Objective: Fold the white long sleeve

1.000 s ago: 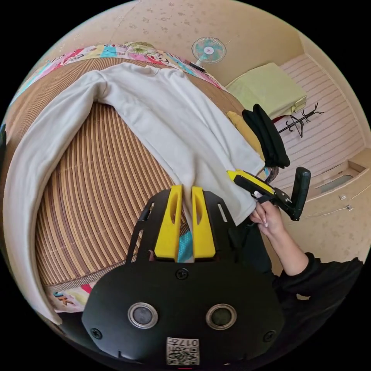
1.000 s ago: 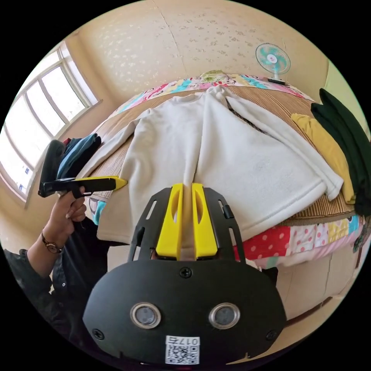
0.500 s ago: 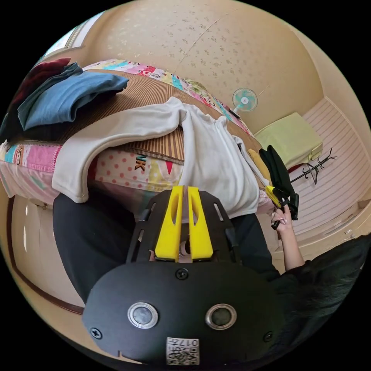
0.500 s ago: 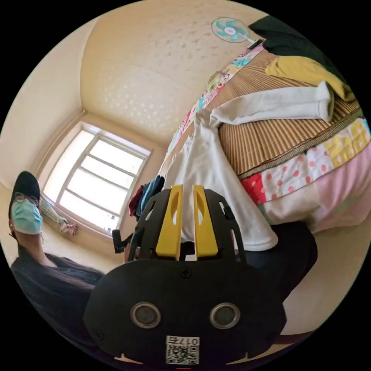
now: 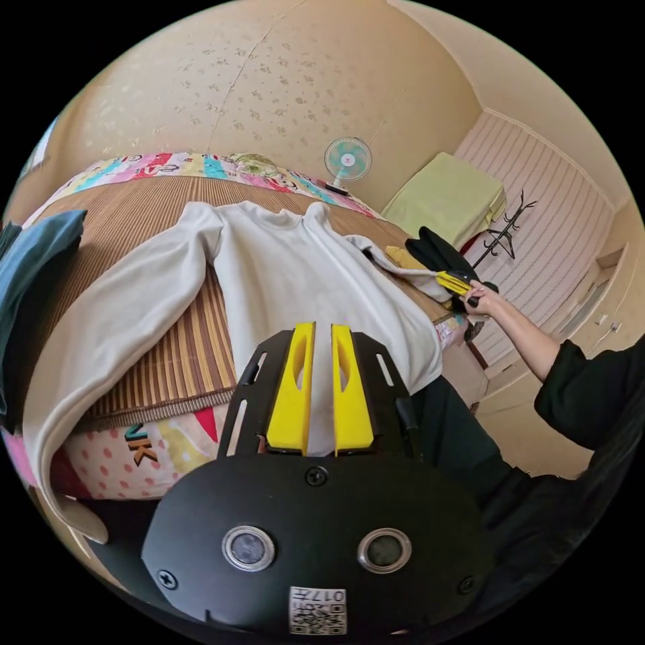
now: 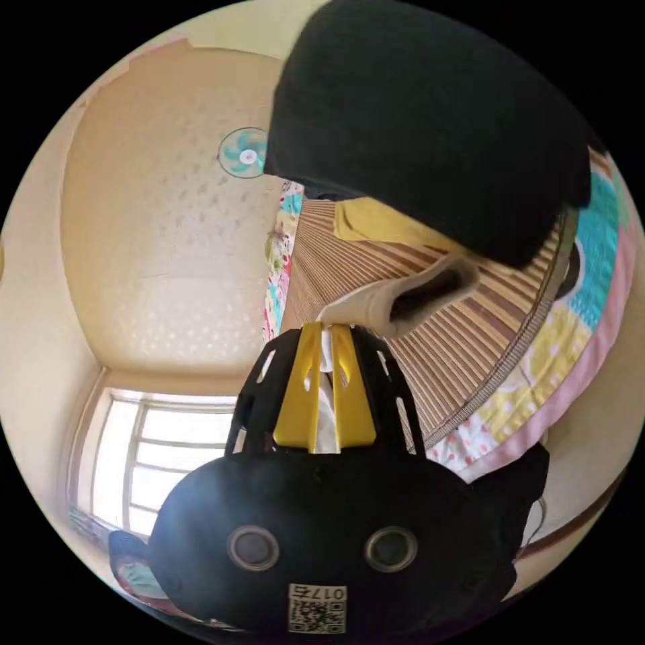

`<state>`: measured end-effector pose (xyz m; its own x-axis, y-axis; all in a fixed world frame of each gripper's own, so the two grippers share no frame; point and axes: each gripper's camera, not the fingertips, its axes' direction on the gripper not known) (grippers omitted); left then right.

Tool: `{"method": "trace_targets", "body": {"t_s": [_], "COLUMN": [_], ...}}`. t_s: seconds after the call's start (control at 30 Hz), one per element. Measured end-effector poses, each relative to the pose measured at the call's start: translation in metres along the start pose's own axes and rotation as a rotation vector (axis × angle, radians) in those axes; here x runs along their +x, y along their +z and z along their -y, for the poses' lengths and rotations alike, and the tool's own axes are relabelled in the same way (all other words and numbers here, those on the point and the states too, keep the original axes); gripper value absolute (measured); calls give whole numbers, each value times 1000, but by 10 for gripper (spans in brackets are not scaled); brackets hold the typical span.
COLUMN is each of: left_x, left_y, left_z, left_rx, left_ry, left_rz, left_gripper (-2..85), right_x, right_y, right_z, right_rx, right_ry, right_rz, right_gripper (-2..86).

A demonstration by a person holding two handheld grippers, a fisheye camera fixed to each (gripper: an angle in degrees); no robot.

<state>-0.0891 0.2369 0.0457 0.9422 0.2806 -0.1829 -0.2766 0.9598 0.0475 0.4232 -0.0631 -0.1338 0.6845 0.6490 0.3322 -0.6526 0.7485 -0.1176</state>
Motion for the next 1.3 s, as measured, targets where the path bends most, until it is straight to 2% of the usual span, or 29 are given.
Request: {"method": "trace_targets", "body": {"t_s": [0.07,0.17,0.23,0.33,0.43,0.5,0.6,0.67,0.77,0.8,0.87,0.93,1.0,1.07,1.13,1.3], "left_x": [-9,-15,-19,-35,-49,-51,-49,-48,-50,-52,-56,-59,-64,-68,-73,-88], "left_y": [-4,-14,-18,-20,-22,-29,-39,-44,-53,-57,-63,-70,-81,-89,-97,-114], "left_z": [-11,-14,-14,-9,-11,-15,-16,-16,-17,-18,-18,-19,-21,-22,-20,-7], "left_rx": [-12,-18,-23,-39,-54,-42,-49,-53,-54,-54,-54,-54,-47,-50,-46,-36], "left_ry": [-34,9,19,-12,-55,-54,-33,-22,-25,-28,-33,-35,-35,-38,-35,-58], "left_rz": [-54,-97,-69,-123,-211,-203,-179,-166,-164,-169,-179,-187,-192,-201,-211,-230], "left_gripper": [52,52,52,57,53,49,48,49,48,48,48,47,44,45,48,62], "right_x": [-70,-111,-104,-65,-62,-87,-154,-194,-208,-204,-167,-126,-108,-95,-91,-85], "right_y": [-33,-75,-85,-84,-63,-27,70,149,247,267,349,395,386,376,359,286], "right_z": [10,18,27,35,10,-9,-47,-100,-171,-184,-232,-260,-272,-263,-258,-259], "right_rx": [45,193,219,219,328,352,227,124,-89,-144,-418,-590,-500,-573,-595,-350], "right_ry": [-242,-416,-418,-271,-239,-337,-604,-790,-897,-892,-808,-726,-714,-620,-618,-831], "right_rz": [-98,-229,-372,-632,-588,-586,-644,-550,-352,-322,-295,-410,-355,-285,-251,-460], "right_gripper": [29,28,28,28,27,26,26,24,19,18,14,14,16,21,26,29]}}
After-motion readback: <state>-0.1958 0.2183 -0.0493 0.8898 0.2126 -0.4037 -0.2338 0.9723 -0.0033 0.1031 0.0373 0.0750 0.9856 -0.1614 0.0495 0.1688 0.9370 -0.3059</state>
